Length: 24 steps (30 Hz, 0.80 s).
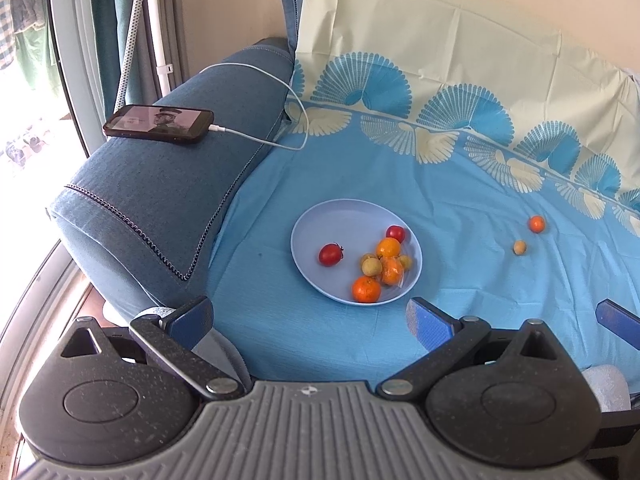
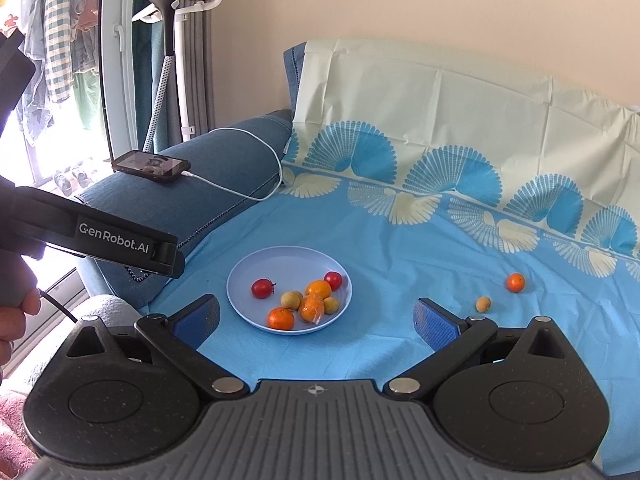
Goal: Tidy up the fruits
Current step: 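Grasp the small yellow-brown fruit with the left gripper while the right gripper grasps the mandarin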
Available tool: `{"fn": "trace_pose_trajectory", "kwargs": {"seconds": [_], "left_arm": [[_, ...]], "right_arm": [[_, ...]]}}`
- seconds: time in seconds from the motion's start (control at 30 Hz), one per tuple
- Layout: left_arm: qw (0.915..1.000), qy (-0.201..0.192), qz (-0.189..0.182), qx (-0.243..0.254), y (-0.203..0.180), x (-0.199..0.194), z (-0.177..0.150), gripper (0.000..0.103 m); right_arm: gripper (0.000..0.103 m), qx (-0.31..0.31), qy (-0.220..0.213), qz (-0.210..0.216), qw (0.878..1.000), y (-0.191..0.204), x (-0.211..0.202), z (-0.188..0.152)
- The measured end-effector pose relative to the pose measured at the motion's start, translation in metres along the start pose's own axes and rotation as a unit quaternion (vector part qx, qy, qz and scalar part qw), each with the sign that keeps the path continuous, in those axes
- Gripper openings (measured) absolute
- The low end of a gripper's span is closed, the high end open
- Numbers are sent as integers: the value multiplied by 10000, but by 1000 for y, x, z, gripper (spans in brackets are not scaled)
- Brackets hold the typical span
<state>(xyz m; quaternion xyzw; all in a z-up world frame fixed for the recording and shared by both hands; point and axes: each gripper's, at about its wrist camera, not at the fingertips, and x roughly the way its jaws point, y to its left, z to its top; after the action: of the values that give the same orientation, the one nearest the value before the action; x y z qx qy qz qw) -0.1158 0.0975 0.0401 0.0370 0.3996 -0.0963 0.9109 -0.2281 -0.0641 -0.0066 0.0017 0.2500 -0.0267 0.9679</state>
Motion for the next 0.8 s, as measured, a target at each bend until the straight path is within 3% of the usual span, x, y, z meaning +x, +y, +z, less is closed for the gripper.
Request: {"fn": "trace_pose_trajectory", "kwargs": {"seconds": [0.3,0.47,0.63,0.8], "left_arm": [[9999,142,59,52,-9,15,10,103],[9992,335,4,234,-28,32,17,103],[9974,432,-166,557,-68,54,26,103],[9912,585,-544,1055,-135,93,37,103]], "right_arm": [[102,211,22,-63,9998,-11,10,0],[102,590,110,-283,9978,-36,19,-3],[102,1089,153,-832,9904,-82,27,-11],[102,1460,182,-1603,9760,-146,32,-24]]}}
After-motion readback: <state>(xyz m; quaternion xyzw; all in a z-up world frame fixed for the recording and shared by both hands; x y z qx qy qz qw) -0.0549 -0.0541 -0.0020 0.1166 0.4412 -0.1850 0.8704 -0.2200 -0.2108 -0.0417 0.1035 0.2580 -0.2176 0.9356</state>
